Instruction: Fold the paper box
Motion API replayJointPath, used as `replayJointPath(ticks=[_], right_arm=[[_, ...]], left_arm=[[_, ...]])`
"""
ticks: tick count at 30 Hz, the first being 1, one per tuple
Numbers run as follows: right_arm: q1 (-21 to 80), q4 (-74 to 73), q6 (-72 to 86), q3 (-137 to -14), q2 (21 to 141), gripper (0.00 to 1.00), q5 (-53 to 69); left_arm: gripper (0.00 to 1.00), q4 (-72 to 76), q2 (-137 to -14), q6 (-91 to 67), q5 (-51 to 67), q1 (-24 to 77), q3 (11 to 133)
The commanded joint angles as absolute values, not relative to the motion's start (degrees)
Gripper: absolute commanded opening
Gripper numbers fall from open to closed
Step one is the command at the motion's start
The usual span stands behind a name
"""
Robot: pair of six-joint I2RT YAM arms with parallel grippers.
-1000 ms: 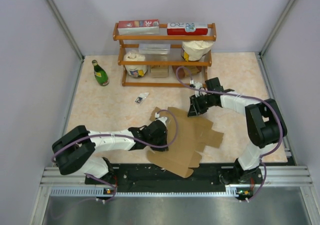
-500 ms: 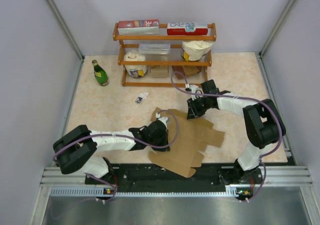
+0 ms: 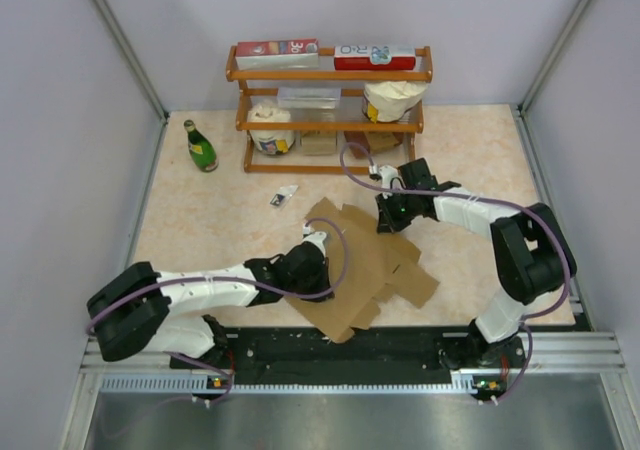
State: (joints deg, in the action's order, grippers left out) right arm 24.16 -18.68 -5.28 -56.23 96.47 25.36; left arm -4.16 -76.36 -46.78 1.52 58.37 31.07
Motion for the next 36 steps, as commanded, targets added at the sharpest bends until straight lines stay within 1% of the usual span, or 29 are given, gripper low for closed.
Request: replayJointPath(ticks=[1, 7, 15, 18, 23, 34, 36], right_arm=[[25.7, -14.6, -2.6, -55.5, 90.7, 0.0, 19.8], [26.5, -15.1, 1.2, -55.5, 88.2, 0.0, 16.6], [26.6, -18.6, 3.3, -58.1, 87.8, 0.0, 11.9], [26.7, -19.3, 2.4, -58.4, 86.9, 0.0, 10.3], [26.6, -18.6, 4.3, -58.0, 86.7, 0.0, 4.0], [26.5, -18.7, 5.0, -58.5, 87.9, 0.0, 5.5], [25.4, -18.2, 5.3, -58.3, 87.8, 0.0, 9.5]], left_arm=[[0.0, -9.1, -69.0, -45.4, -5.4, 58.0, 33.8], [0.0, -14.5, -62.2, -44.6, -8.3, 56.0, 36.0], [0.0, -16.8, -54.9, -46.6, -11.1, 55.4, 31.7], [0.0, -16.8, -53.2, -46.6, -12.3, 55.3, 31.0], [0.0, -17.3, -53.3, -45.8, -13.0, 54.8, 31.7], [0.0, -17.8, -54.7, -43.5, -12.3, 52.3, 34.5], [0.0, -17.8, -54.5, -43.1, -11.8, 51.2, 34.7]])
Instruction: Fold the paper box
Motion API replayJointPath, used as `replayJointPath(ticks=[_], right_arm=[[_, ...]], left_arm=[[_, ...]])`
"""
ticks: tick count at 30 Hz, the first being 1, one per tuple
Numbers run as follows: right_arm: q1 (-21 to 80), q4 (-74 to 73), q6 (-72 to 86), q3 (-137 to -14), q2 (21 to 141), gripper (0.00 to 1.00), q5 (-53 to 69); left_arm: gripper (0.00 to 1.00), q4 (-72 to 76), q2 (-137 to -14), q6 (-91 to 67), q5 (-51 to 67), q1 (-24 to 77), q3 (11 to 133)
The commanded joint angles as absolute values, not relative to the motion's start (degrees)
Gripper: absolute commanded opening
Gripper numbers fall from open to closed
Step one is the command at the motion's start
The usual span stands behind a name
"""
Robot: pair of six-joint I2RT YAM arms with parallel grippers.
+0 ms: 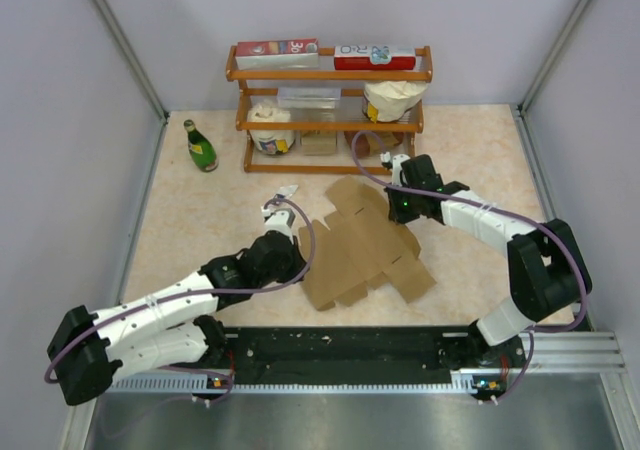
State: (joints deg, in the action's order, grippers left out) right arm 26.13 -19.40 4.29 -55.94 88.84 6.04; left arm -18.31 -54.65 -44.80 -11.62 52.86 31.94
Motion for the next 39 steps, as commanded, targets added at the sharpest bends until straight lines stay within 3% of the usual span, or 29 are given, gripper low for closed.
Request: replayJointPath(ticks=[1, 5, 28, 39], right_arm=[[24.3, -18.3, 6.1, -58.3, 88.0, 0.0, 12.6], [20.4, -17.9, 8.0, -58.5, 89.6, 0.0, 25.2], [20.6, -18.9, 8.5, -57.0, 88.7, 0.0, 20.2], [30.8, -18.5, 6.1, -56.7, 86.9, 0.0, 4.0]], left_arm=[[0.0, -17.8, -54.3, -42.7, -11.4, 50.6, 35.0], [0.0, -18.0, -53.8, -41.4, -9.8, 47.7, 35.4], [0.0, -19.2, -53.4, -38.7, -7.6, 43.2, 36.5], [0.3, -20.0, -51.5, -35.4, -6.8, 40.7, 38.8]])
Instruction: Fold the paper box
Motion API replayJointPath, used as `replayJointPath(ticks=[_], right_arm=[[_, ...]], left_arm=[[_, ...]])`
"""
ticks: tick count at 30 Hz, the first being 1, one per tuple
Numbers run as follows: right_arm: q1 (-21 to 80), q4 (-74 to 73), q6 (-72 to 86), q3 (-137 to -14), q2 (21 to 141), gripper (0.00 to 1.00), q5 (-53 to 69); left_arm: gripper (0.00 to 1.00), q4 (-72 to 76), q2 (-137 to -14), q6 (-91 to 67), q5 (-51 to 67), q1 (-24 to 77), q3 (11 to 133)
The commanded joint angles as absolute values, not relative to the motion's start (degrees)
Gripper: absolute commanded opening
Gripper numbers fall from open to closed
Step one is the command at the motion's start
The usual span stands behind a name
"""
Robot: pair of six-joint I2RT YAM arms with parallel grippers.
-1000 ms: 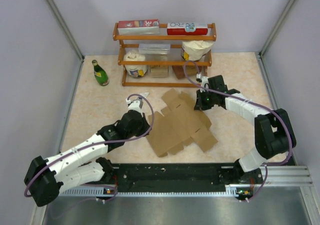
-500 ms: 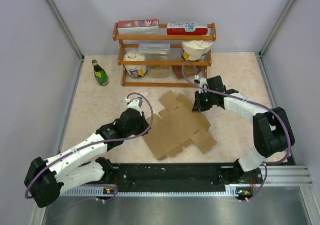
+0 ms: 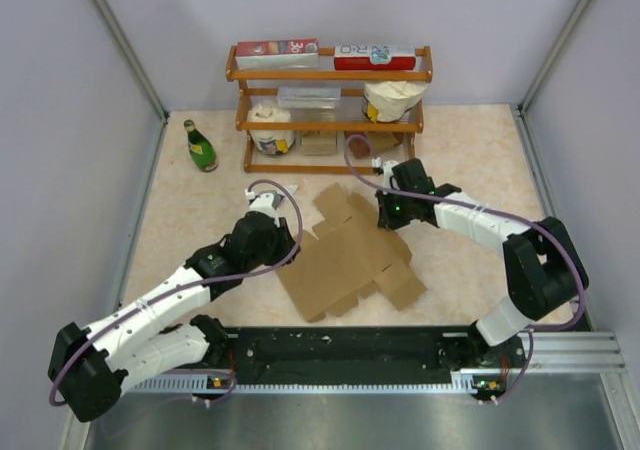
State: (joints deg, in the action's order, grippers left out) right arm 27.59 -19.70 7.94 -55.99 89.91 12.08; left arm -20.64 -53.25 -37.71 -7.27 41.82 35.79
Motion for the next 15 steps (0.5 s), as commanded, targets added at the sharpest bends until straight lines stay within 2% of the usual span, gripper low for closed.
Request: replayJointPath(ticks=[1, 9, 11, 13, 15], right_arm=[[31.0, -18.4, 6.3, -56.3, 86.7, 0.0, 3.8], [32.6, -15.8, 1.8, -51.7, 81.1, 0.0, 0.3], [33.2, -15.3, 0.4, -50.4, 79.3, 0.0, -1.6], [33.3, -15.2, 0.4, -49.9, 78.0, 0.0, -3.2], [33.2, -14.6, 0.4, -49.0, 76.5, 0.0, -3.5]], left_arm=[[0.32, -20.3, -51.5, -35.2, -6.7, 40.5, 39.1], [0.49, -21.2, -49.3, -33.6, -6.7, 38.2, 39.7], [0.56, -21.0, -48.8, -32.8, -6.8, 37.2, 40.2], [0.7, -20.4, -48.6, -31.4, -6.0, 35.5, 40.9], [0.78, -20.0, -49.0, -30.2, -4.8, 33.2, 42.1]])
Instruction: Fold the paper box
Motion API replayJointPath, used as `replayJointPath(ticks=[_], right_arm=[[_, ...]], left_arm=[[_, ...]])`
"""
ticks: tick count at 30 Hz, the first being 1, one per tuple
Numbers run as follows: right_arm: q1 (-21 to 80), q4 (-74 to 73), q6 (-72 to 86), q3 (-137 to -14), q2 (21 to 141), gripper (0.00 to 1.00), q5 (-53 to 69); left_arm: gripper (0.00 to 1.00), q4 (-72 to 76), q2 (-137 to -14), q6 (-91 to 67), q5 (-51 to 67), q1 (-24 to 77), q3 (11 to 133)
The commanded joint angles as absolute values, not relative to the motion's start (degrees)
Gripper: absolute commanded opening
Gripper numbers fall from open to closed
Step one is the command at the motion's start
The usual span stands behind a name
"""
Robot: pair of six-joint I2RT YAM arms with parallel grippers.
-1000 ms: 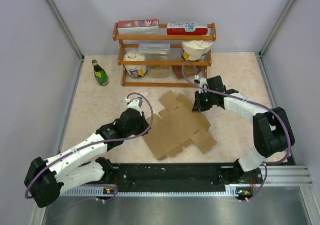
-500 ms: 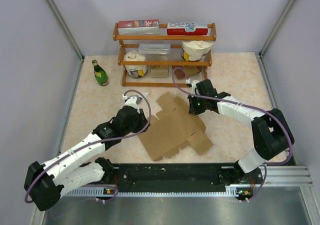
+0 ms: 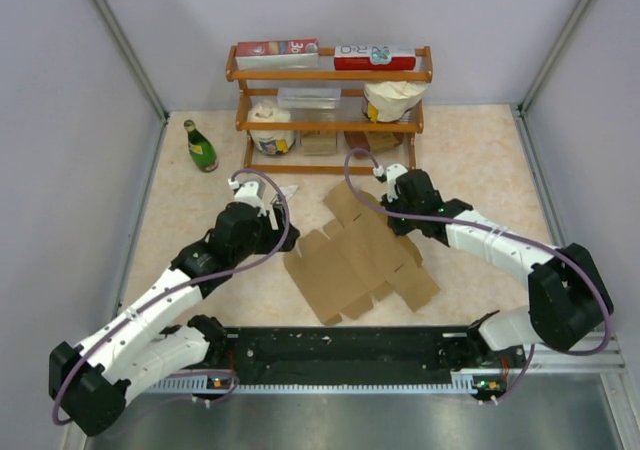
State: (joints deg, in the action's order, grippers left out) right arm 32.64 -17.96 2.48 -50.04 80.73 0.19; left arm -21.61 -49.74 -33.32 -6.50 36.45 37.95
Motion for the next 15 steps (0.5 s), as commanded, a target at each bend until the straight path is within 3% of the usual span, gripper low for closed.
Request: replayJointPath(ticks=[1, 8, 15], right_arm=[[33.3, -13.7, 0.4, -48.3, 75.7, 0.0, -3.1], [34.8, -9.1, -5.2, -44.0, 71.8, 0.0, -1.9], [37.1, -12.6, -11.8, -47.5, 71.9, 0.0, -4.5]], left_arm=[[0.8, -19.5, -49.2, -29.6, -4.2, 32.1, 42.9], [0.8, -16.0, -53.9, -27.7, 3.1, 24.9, 47.5], [0.76, -13.4, -60.2, -27.2, 7.6, 23.2, 50.7]])
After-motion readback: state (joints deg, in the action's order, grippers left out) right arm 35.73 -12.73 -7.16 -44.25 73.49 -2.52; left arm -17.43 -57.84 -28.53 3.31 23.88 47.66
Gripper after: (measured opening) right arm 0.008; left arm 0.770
